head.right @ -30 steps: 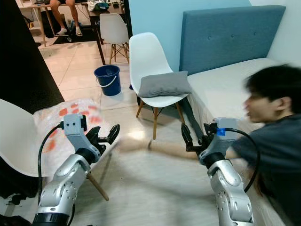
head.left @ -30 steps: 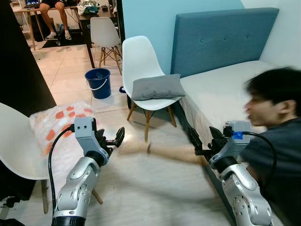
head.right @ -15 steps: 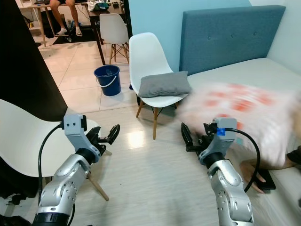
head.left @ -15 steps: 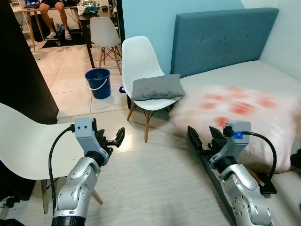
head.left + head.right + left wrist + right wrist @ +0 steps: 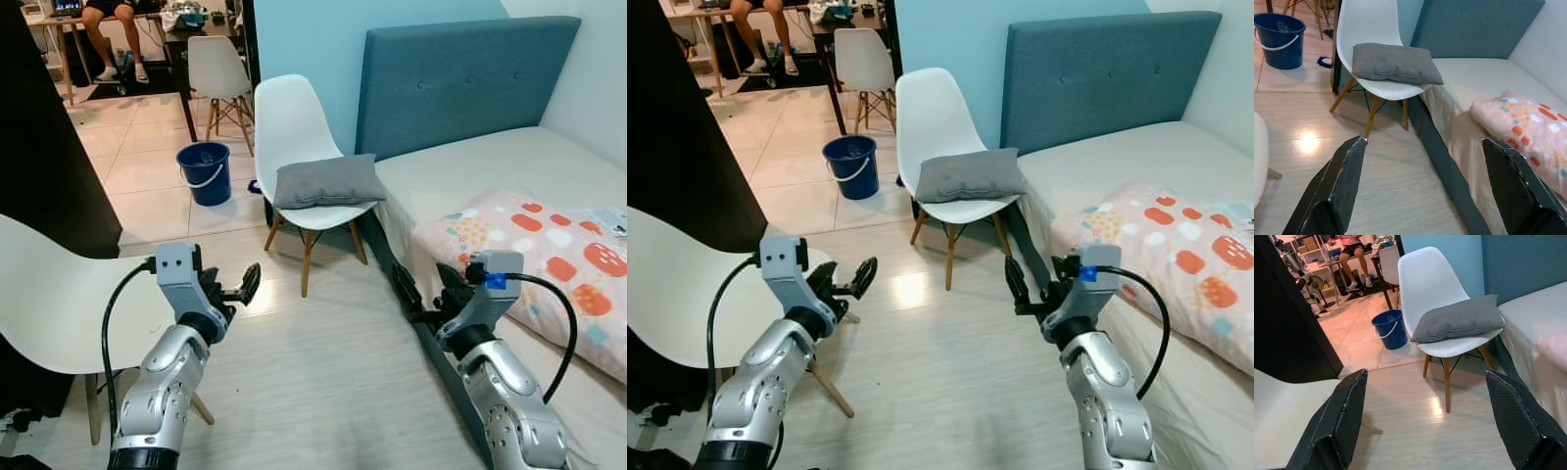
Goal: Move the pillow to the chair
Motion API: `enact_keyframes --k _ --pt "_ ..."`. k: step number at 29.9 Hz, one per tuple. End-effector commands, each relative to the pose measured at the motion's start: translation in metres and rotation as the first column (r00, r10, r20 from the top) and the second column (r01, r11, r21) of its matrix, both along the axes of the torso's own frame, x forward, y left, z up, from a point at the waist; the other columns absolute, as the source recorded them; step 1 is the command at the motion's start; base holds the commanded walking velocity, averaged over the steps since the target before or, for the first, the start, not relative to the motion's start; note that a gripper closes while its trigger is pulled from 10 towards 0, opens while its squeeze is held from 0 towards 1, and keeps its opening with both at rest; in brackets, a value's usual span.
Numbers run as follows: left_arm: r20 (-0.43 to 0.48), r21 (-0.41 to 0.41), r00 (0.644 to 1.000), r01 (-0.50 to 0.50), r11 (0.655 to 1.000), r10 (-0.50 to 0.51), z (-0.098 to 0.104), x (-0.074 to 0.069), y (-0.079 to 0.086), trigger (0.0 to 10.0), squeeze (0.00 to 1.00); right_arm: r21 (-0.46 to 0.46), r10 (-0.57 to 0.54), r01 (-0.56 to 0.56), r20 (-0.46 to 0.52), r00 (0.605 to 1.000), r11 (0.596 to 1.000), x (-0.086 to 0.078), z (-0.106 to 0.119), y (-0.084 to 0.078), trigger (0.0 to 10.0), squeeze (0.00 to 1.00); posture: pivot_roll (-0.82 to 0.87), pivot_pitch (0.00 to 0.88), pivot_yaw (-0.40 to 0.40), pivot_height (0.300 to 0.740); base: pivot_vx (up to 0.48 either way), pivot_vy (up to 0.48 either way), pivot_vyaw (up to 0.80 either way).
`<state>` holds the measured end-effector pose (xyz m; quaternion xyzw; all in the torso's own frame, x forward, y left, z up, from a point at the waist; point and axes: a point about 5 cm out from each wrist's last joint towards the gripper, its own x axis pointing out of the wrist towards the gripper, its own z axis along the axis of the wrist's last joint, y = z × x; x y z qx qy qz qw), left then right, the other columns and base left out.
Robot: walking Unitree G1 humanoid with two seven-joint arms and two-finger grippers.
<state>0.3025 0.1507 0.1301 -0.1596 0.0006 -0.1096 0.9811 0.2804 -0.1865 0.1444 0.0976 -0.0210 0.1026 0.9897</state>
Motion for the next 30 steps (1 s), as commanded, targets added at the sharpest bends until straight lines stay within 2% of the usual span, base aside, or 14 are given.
enact_keyframes --k 1,4,10,15,19,24,25,26,28,29,30 --pt "-0.01 -0.014 1.0 -0.002 1.0 0.002 -0.004 0.0 0.001 10.0 0.0 0.015 0.007 -0.007 0.007 1.0 1.0 0.002 0.0 0.0 10.0 0.0 -0.12 0.006 0.025 0.74 0.0 0.0 0.0" --pt "-0.01 -0.014 1.0 -0.002 1.0 0.002 -0.004 0.0 0.001 10.0 0.0 0.018 0.007 -0.007 0.008 1.0 1.0 0.002 0.0 0.0 10.0 0.0 -0.12 0.006 0.025 0.74 0.0 0.0 0.0" --pt "-0.017 -0.034 0.999 0.033 0.999 -0.033 -0.006 -0.001 -0.002 10.0 0.0 0.021 -0.001 0.002 -0.03 1.0 1.0 0.002 -0.005 0.0 10.0 0.0 -0.12 0.0 0.028 0.74 0.0 0.0 -0.78" --pt "-0.029 -0.112 0.995 0.093 0.989 -0.096 -0.007 -0.003 -0.003 10.0 0.0 0.015 -0.008 0.009 -0.035 0.999 1.0 0.002 -0.005 -0.001 10.0 0.0 -0.12 0.0 0.026 0.74 0.0 0.0 -0.79" --pt "-0.028 -0.134 0.994 0.097 0.986 -0.102 -0.006 -0.003 -0.003 10.0 0.0 0.013 -0.018 0.019 -0.037 0.999 1.0 0.002 -0.005 -0.002 10.0 0.0 -0.11 0.0 0.024 0.74 0.0 0.0 -0.79" --pt "-0.008 -0.135 0.999 0.046 0.99 -0.047 -0.004 -0.003 0.003 10.0 0.0 0.02 -0.06 0.06 -0.043 0.997 0.998 0.002 -0.006 -0.008 10.0 0.0 -0.11 0.0 0.025 0.74 0.0 0.0 -0.8" --pt "0.006 -0.106 0.999 -0.033 0.994 0.034 -0.002 -0.002 0.01 10.0 0.0 -0.006 -0.081 0.081 -0.046 0.996 0.997 0.002 -0.006 -0.01 10.0 0.0 -0.11 0.0 0.027 0.74 0.0 0.0 -0.8" --pt "0.006 -0.106 0.999 -0.033 0.994 0.034 -0.002 -0.002 0.01 10.0 0.0 -0.006 -0.081 0.081 -0.046 0.996 0.997 0.002 -0.006 -0.01 10.0 0.0 -0.11 0.0 0.027 0.74 0.0 0.0 -0.8" --pt "0.026 -0.059 0.99 -0.139 0.989 0.141 0.0 -0.003 0.019 10.0 0.0 -0.073 -0.123 0.12 -0.047 0.991 0.99 0.003 -0.005 -0.015 10.0 0.0 -0.11 0.0 0.027 0.74 0.0 0.0 -0.8" --pt "0.037 -0.009 0.984 -0.173 0.985 0.173 0.001 -0.003 0.022 10.0 0.0 -0.124 -0.148 0.142 -0.046 0.988 0.982 0.004 -0.005 -0.019 10.0 0.0 -0.11 0.0 0.026 0.74 0.0 0.0 -0.8" --pt "0.037 -0.009 0.984 -0.173 0.985 0.173 0.001 -0.003 0.022 10.0 0.0 -0.124 -0.148 0.142 -0.046 0.988 0.982 0.004 -0.005 -0.019 10.0 0.0 -0.11 0.0 0.026 0.74 0.0 0.0 -0.8"
